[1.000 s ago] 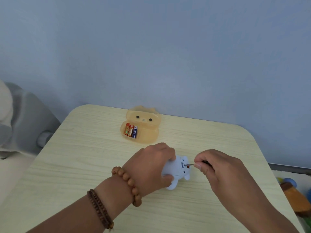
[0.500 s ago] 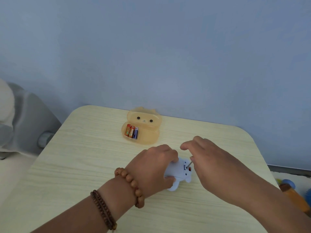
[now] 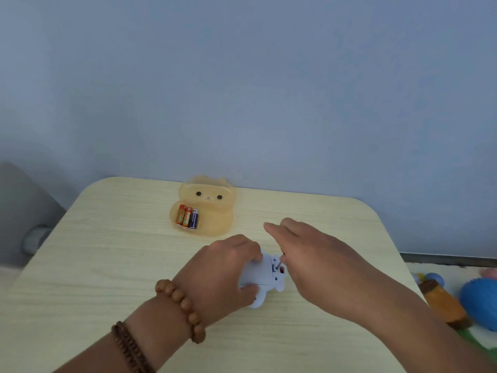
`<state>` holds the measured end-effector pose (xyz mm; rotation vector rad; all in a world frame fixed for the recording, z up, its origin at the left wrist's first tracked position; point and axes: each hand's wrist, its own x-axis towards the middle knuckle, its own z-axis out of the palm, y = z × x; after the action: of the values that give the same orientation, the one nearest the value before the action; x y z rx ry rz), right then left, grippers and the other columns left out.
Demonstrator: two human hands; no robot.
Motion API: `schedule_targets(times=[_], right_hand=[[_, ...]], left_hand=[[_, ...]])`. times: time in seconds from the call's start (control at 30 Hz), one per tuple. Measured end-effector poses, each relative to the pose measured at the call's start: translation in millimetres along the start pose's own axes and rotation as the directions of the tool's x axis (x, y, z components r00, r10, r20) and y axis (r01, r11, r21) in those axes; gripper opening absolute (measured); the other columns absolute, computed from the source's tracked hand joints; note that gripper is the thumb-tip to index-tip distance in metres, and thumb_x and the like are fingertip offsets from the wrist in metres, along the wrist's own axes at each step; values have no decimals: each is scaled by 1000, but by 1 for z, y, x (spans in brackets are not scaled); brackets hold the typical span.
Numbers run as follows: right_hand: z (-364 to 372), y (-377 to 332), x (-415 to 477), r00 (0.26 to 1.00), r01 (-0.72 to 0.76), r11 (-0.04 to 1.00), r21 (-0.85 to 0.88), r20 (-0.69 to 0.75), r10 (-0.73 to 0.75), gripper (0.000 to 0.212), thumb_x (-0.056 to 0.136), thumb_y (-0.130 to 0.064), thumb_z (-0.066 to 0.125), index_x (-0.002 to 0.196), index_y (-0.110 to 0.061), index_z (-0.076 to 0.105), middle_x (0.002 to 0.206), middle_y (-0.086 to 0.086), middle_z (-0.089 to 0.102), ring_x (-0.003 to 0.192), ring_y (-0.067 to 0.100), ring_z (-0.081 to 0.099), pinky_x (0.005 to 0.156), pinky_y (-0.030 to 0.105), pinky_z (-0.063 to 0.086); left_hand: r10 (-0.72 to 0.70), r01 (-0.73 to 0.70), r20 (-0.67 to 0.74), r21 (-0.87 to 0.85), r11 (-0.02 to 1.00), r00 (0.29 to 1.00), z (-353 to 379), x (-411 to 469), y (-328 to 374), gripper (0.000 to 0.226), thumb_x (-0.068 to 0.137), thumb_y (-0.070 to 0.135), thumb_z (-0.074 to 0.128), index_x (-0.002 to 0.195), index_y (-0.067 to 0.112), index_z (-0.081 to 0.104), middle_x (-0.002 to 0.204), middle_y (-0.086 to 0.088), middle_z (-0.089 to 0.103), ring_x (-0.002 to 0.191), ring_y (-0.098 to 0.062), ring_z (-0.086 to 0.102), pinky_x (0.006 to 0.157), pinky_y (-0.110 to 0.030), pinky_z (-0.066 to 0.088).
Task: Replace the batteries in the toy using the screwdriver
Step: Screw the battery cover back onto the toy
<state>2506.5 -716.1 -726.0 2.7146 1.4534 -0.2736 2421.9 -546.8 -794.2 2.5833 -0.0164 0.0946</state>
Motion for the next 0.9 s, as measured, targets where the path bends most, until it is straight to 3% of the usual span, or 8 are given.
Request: schedule_targets(times=[0.1, 0.23, 0.33, 0.43, 0.5, 0.7, 0.8, 0.9], right_hand=[[-5, -1, 1, 1000, 5, 1000, -22, 5, -5, 56, 92, -6, 53, 140, -27, 34, 110, -9, 44, 97, 15, 49, 69, 33, 50], [-8, -2, 1, 999, -37, 992, -117, 9, 38, 27, 105, -47, 34, 111, -23, 45, 94, -8, 48, 85, 21, 55, 65, 35, 46], [-6, -1, 1, 999, -45, 992, -120, 22, 48, 6, 104, -27, 40, 100, -23, 41, 83, -8, 40, 78, 22, 51, 57, 33, 38], [-1, 3, 1, 998, -6, 1000, -23, 65, 8, 47, 93, -11, 53, 135, -27, 37, 108, -9, 46, 100, 17, 52, 70, 32, 50], [-4, 2, 2, 998, 0, 1000, -4, 56, 0, 57, 90, -10, 58, 140, -25, 35, 115, -8, 42, 103, 15, 48, 70, 30, 47], [-5, -2, 4, 1000, 8, 995, -99, -11, -9, 19, 104, -41, 42, 111, -23, 44, 96, -8, 43, 86, 18, 50, 62, 31, 36], [-2, 1, 6, 1000, -16, 990, -138, 11, 17, 10, 104, -27, 43, 96, -23, 40, 83, -8, 37, 77, 18, 47, 53, 29, 33], [0, 7, 4, 999, 8, 999, -51, 54, -5, 28, 93, -10, 53, 117, -24, 47, 95, -8, 42, 88, 17, 50, 60, 29, 42]], left_hand=[[-4, 4, -4, 6, 1000, 1000, 1, 0, -1, 44, 74, 43, 60, 115, 29, 58, 115, 17, 56, 98, -10, 58, 80, -33, 51], [-21, 21, 0, -16, 1000, 1000, 1, 0, -3, 46, 72, 44, 60, 116, 30, 58, 118, 18, 57, 101, -8, 58, 82, -33, 51], [-22, 21, -2, -20, 1000, 1000, 1, 0, -3, 47, 72, 45, 59, 116, 29, 59, 120, 17, 57, 103, -9, 58, 84, -35, 51], [-17, 17, -5, -21, 1000, 1000, 2, 0, 1, 47, 71, 43, 59, 116, 27, 60, 121, 16, 58, 103, -10, 59, 84, -36, 52], [-17, 17, -14, -22, 1000, 1000, 2, 1, 1, 47, 71, 43, 60, 115, 27, 60, 119, 16, 59, 101, -11, 60, 82, -37, 53], [-29, 29, 6, -17, 999, 1000, 2, 1, -2, 47, 72, 45, 60, 116, 31, 58, 118, 20, 57, 101, -5, 57, 82, -30, 51], [-35, 35, 3, -22, 999, 999, 2, 1, -2, 47, 71, 47, 60, 116, 32, 58, 122, 20, 56, 104, -5, 57, 84, -31, 51], [-27, 27, 4, -26, 999, 1000, 3, 1, -1, 47, 72, 45, 60, 116, 30, 59, 123, 19, 56, 104, -6, 57, 84, -31, 51]])
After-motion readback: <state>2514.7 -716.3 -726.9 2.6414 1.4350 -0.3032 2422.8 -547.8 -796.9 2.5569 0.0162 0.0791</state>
